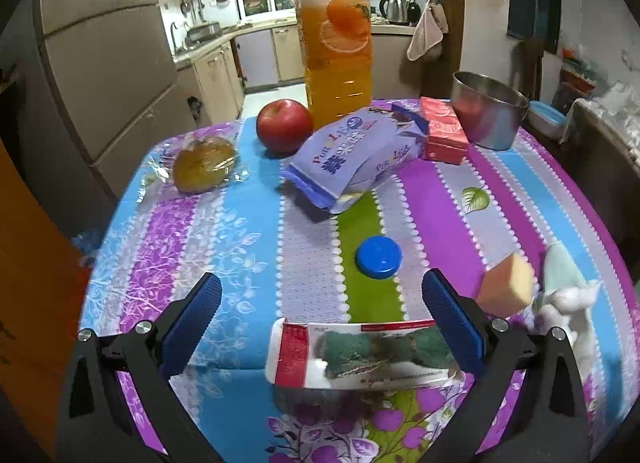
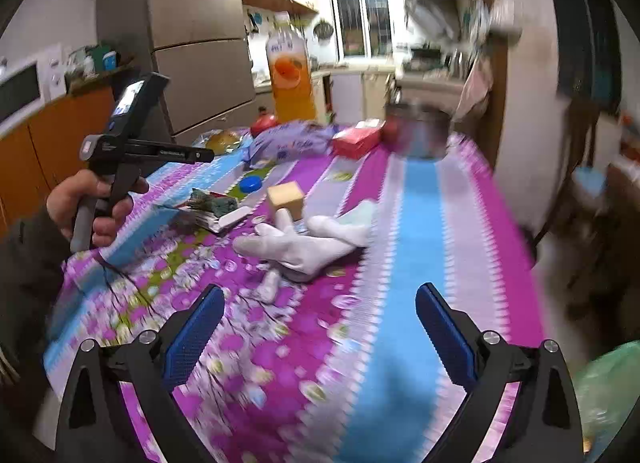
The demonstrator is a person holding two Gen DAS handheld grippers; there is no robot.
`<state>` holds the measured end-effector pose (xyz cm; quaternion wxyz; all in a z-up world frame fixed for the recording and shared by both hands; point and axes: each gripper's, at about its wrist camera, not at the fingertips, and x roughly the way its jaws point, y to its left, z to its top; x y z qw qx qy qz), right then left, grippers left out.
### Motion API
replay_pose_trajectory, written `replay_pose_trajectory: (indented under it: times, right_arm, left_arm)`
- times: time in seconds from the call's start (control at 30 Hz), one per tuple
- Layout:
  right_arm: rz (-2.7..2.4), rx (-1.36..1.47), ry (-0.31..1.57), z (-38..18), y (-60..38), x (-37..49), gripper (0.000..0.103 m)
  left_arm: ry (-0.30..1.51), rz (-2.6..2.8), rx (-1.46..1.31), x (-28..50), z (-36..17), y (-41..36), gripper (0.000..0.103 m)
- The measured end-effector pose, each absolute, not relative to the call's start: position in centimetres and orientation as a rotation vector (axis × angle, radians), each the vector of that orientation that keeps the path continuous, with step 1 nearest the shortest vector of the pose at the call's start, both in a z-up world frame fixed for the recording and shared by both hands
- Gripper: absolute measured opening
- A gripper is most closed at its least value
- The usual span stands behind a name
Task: Collect trash
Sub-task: 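Return both tools to the table toward the remaining sponge and glove, then grasp the second beige sponge with the left tool while the right tool grasps the white glove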
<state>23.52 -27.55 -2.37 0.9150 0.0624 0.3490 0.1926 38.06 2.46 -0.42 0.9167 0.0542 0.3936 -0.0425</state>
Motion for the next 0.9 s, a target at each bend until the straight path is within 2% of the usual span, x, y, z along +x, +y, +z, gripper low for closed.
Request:
replay_pose_trajectory:
  times: [0.1,0.13,0.2,0.23,0.27,0.33,0.43,0.53,0.7,0.9]
  right_arm:
    - [0.402,0.271,0.784,-4.4,-27.7,27.2,0.093]
    - [0.392,0.302,0.796,-4.9,-27.8,28.2,0.088]
    - [0.372,0.330,0.794,-5.1,-28.0,29.5,0.071]
    - [0.344,0.303,0.776,-4.8,-28.2,29.7,0.054]
    - [0.332,0.284,0.760,-4.3,-28.4,29.9,0.050]
    - [0.336,0.166,0.741,-3.4,-27.7,30.3,0.050]
    - [0.400,-0.159,0.741,-2.0,-24.2,31.2,0.050]
    - [0.501,-0.387,0.805,-1.6,-20.8,33.3,0.050]
    - [0.518,-0.557,0.944,-3.1,-19.1,37.1,0.048]
    - [0.578,-0.622,1.044,-5.5,-17.8,38.8,0.042]
  left_arm:
    - [0.773,-0.119,0.119,37.2,-0.3,1.7,0.097]
    - [0.777,-0.125,0.114,37.3,-0.4,1.6,0.097]
    - [0.789,-0.129,0.105,37.3,-0.8,2.0,0.097]
    - [0.790,-0.128,0.106,37.2,-0.9,2.2,0.097]
    - [0.788,-0.124,0.105,37.0,-1.0,2.7,0.097]
    - [0.787,-0.127,0.093,36.9,-1.0,3.6,0.097]
    - [0.793,-0.128,0.068,36.9,-1.2,4.9,0.097]
    - [0.796,-0.146,0.049,36.8,-1.3,5.3,0.097]
    - [0.800,-0.201,0.054,36.4,-1.5,4.8,0.097]
    - [0.827,-0.232,0.018,36.9,-2.0,5.3,0.097]
